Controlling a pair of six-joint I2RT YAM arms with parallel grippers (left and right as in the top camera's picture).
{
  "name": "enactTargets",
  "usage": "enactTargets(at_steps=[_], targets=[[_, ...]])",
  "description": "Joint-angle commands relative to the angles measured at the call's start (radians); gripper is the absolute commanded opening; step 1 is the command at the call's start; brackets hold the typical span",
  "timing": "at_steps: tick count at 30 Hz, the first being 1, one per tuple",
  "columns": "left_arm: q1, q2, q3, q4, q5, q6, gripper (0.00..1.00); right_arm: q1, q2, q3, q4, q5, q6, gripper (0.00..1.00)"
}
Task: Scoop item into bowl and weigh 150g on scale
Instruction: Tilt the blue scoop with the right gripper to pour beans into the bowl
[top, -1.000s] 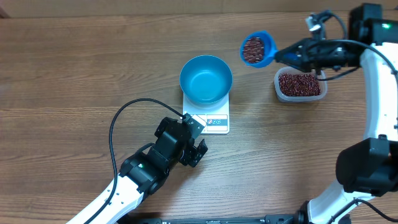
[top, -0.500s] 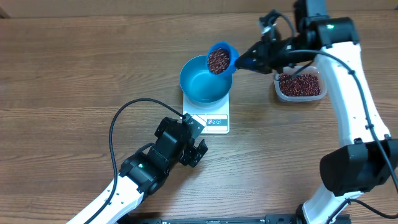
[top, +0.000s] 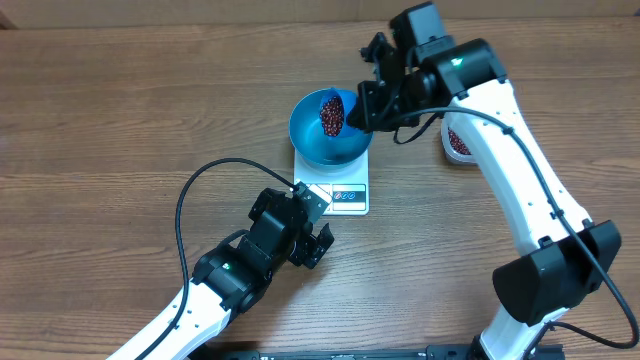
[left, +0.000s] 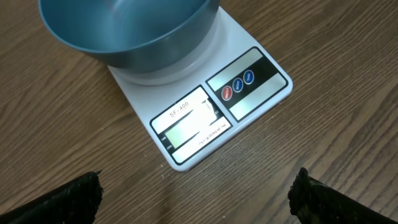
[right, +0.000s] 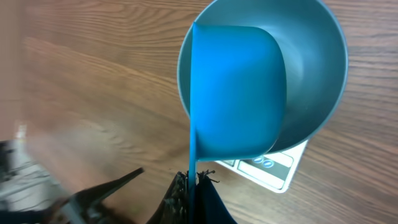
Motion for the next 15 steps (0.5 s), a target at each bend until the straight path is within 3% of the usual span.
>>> enactTargets(at_steps=[1,15], targets=[[0.004,-0.010,-0.007,0.001,0.000,0.011,1.00,0.032,-0.025,0.026,0.010,0.143,0.018,0.04],[0.004,-0.010,-0.007,0.001,0.001,0.011,1.00,0.043,-0.025,0.026,0.008,0.181,0.018,0.04]])
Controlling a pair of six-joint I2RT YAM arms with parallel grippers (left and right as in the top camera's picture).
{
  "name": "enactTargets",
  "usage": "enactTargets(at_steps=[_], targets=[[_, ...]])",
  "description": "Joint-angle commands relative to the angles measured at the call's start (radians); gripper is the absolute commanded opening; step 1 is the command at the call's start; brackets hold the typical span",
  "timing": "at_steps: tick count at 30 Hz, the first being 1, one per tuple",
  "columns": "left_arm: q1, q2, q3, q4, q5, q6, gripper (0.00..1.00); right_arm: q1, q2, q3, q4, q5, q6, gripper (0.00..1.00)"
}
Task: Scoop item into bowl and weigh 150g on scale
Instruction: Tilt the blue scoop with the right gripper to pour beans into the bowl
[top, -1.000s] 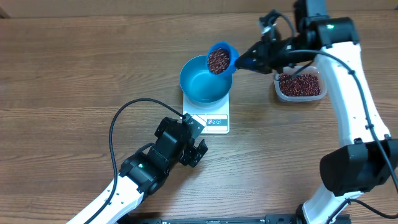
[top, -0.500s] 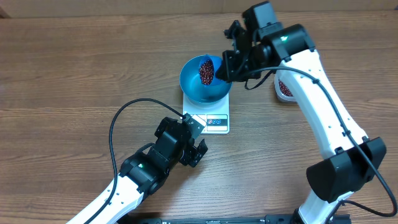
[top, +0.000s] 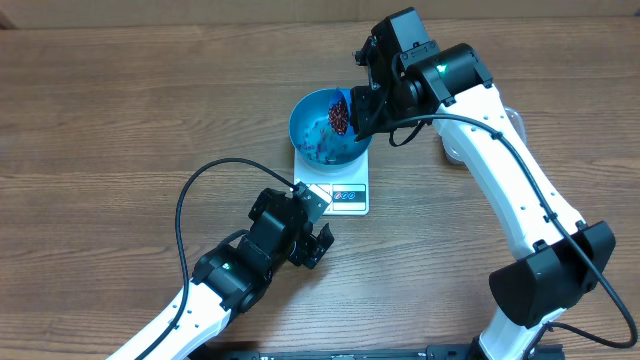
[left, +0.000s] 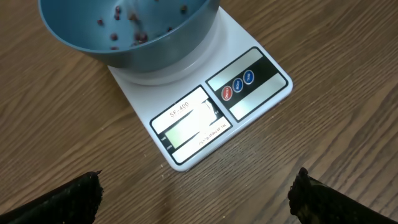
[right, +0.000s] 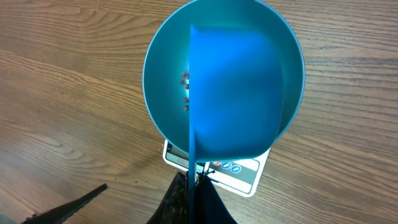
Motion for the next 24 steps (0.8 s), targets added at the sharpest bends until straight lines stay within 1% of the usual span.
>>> enactTargets(at_steps=[1,16,20,24], targets=[[0.004,-0.010,-0.007,0.001,0.000,0.011,1.00,0.000,-0.025,0.026,0.007,0.014,0.007,0.04],[0.004,-0.010,-0.007,0.001,0.001,0.011,0.99,0.000,-0.025,0.026,0.011,0.014,0.010,0.04],[0.004,-0.010,-0.007,0.001,0.001,0.011,1.00,0.000,-0.025,0.026,0.011,0.058,0.052,0.04],[0.005,-0.010,-0.007,0.001,0.000,0.011,1.00,0.003,-0.025,0.026,0.011,0.059,0.052,0.04]])
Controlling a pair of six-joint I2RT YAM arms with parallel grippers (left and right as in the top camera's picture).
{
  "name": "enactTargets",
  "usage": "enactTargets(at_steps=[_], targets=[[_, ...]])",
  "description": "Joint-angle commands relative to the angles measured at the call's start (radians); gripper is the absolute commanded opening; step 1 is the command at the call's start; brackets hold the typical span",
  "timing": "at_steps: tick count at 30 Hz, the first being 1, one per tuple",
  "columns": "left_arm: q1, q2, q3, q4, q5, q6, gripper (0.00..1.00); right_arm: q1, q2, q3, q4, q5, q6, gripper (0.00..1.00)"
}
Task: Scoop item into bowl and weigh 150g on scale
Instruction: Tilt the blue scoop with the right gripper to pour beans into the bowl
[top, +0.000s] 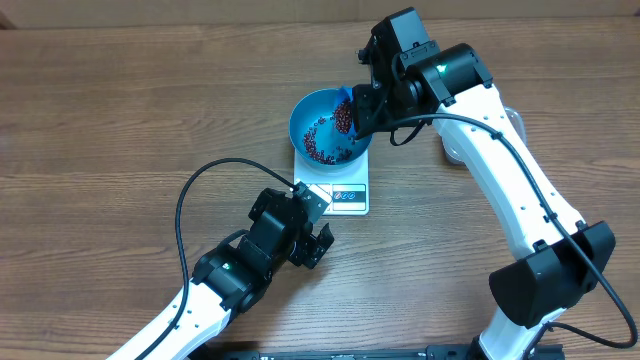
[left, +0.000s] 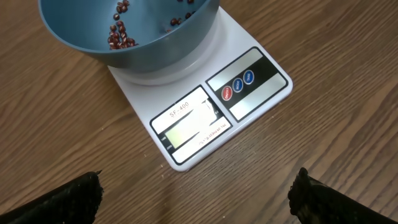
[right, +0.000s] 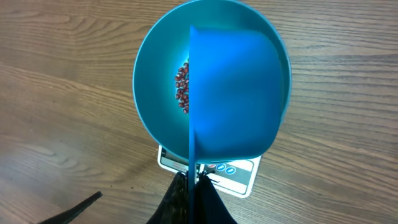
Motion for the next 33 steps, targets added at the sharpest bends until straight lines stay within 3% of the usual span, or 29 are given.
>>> enactTargets(at_steps=[1,17,33], targets=[[0.004,-0.010,-0.007,0.001,0.000,0.011,0.99,0.008,-0.025,0.026,0.010,0.026,0.019,0.04],[0.004,-0.010,-0.007,0.001,0.000,0.011,0.99,0.173,-0.025,0.026,0.014,0.338,0.019,0.04],[0.004,-0.010,-0.007,0.001,0.000,0.011,1.00,0.194,-0.025,0.026,0.014,0.385,0.018,0.04]])
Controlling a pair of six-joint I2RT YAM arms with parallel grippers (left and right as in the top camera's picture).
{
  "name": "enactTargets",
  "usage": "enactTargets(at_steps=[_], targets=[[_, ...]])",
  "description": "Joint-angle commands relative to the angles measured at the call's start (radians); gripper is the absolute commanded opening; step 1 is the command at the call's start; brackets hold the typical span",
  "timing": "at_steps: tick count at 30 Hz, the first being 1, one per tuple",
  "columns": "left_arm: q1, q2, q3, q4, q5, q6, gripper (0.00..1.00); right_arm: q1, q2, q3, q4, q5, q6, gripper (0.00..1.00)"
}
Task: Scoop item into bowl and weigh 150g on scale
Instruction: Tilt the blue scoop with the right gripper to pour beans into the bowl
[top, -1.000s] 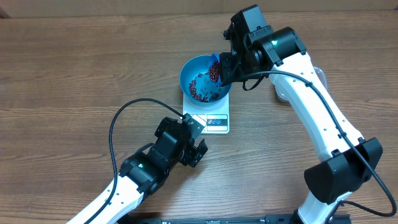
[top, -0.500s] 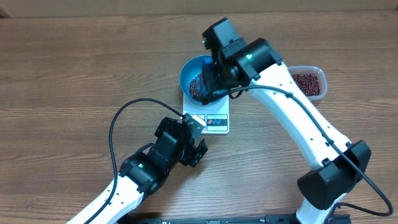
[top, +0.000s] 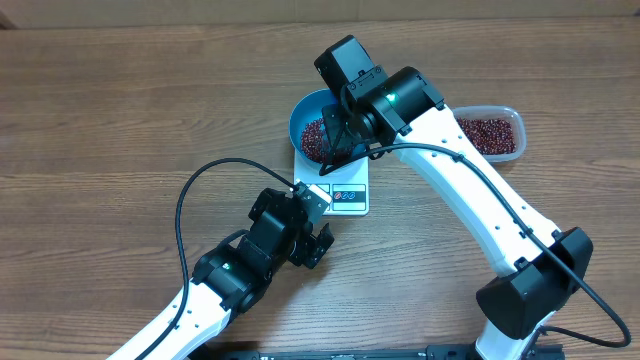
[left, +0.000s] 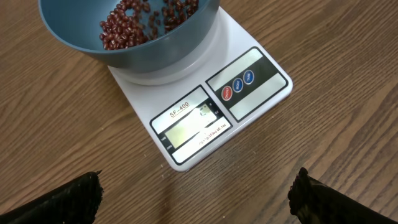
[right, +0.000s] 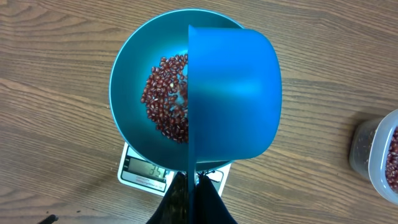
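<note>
A blue bowl (right: 130, 74) stands on the white scale (left: 249, 93) and holds a heap of red beans (right: 165, 99). The scale's display (right: 149, 167) reads 35. My right gripper (right: 193, 190) is shut on the handle of the blue scoop (right: 233, 93). The scoop hangs over the bowl's right half, turned on its side with its mouth to the left. My left gripper (left: 196, 196) is open over bare table just in front of the scale, nothing between its fingers (left: 68, 199).
A clear container of red beans (top: 488, 132) sits on the table to the right of the scale, with its edge in the right wrist view (right: 379, 155). A black cable (top: 200, 185) loops from the left arm over the wood.
My right gripper and the scoop have shifted left over the bowl. The bean heap in the bowl is larger. The bean container now shows uncovered in the overhead view. The left arm has not moved.
The scoop, full of beans, was held tilted over the empty bowl. Then a few beans lay scattered in the bowl, then a small pile. Now a larger heap fills the bowl's bottom and the display shows 35. The left gripper stayed open by the scale throughout.
</note>
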Motion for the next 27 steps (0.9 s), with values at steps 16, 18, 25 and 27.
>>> enactTargets(at_steps=[16,18,25,27], targets=[[0.004,-0.010,-0.007,0.001,0.000,0.011,1.00,0.007,-0.025,0.026,0.007,0.072,-0.073,0.04],[0.004,-0.010,-0.007,0.001,0.000,0.011,1.00,0.007,-0.025,0.026,0.007,0.072,-0.077,0.04],[0.004,-0.010,-0.007,0.001,0.000,0.011,0.99,0.007,-0.025,0.026,0.006,0.072,-0.077,0.04],[0.004,-0.010,-0.007,0.001,0.000,0.011,1.00,0.007,-0.025,0.026,0.003,0.072,-0.081,0.04]])
